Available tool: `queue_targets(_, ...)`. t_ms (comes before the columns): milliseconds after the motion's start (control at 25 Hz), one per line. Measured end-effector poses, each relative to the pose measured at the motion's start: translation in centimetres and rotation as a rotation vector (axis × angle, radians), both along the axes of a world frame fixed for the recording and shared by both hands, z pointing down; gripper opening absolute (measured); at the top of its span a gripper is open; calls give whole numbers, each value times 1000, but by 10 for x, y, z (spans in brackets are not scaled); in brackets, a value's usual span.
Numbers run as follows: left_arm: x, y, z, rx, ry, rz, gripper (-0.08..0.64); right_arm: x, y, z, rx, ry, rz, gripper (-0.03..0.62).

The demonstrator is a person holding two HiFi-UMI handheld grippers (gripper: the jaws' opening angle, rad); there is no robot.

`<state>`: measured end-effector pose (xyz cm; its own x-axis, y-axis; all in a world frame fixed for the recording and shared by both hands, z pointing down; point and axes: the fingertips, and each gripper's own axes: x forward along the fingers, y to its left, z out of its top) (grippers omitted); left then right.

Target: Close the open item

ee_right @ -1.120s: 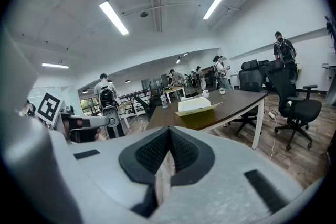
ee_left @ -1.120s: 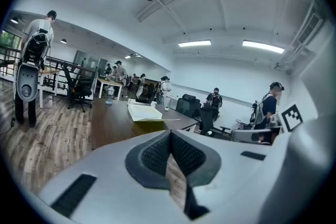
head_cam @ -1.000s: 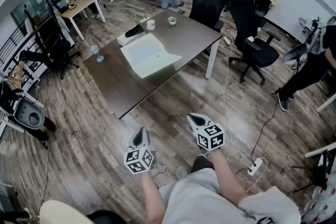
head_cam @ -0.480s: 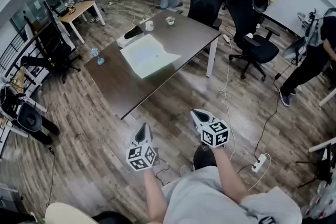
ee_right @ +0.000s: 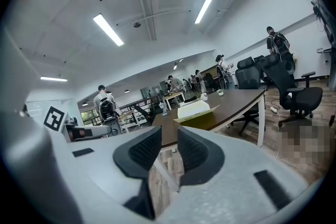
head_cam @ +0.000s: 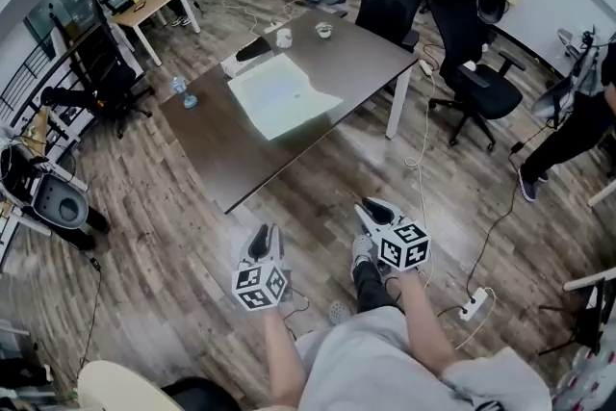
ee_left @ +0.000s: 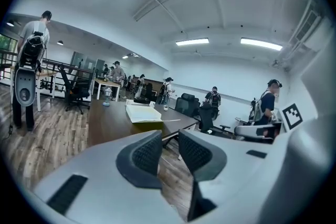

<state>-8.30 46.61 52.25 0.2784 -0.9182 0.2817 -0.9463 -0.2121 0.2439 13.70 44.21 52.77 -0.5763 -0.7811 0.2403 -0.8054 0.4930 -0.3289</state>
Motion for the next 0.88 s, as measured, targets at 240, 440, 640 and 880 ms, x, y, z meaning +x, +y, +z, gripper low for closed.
queue_targets(240,6,-32,-9,8,-16,15,94,1,-30,-2,7,-14,-5,127)
queue_targets(440,8,-59,-12,27,-30,4,114,4,-59,3,-5,-14,-8,152)
queue_targets(640,12,-97,-9,31,-25,-8,138,12,-95,13,-24,-12,-19,183)
queue_targets(880,17,-146,-5,29,-48,-25,162,23,-141,15,-18,-18,-25,225)
